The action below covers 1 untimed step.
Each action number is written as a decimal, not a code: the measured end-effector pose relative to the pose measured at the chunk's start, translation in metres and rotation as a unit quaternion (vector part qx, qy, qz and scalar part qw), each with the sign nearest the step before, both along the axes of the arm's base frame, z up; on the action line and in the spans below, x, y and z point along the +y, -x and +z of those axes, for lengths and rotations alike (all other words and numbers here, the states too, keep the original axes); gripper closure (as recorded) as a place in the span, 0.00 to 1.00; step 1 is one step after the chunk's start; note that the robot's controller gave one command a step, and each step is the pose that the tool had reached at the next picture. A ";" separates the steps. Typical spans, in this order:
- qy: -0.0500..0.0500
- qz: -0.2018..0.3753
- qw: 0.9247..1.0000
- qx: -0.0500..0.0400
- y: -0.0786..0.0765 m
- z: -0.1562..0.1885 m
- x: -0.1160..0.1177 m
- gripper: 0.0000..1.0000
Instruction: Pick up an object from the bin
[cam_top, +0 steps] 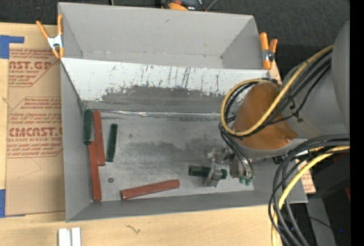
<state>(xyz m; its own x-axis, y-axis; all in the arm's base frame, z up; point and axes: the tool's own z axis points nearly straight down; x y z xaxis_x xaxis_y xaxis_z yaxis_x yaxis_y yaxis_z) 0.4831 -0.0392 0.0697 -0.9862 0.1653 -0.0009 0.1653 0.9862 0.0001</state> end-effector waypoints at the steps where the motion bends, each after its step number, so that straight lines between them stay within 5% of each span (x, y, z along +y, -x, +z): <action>1: 0.000 0.000 1.000 0.000 0.000 0.014 0.001 1.00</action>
Offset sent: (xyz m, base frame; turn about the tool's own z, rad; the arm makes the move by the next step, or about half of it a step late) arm 0.0001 0.0000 0.0141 0.0000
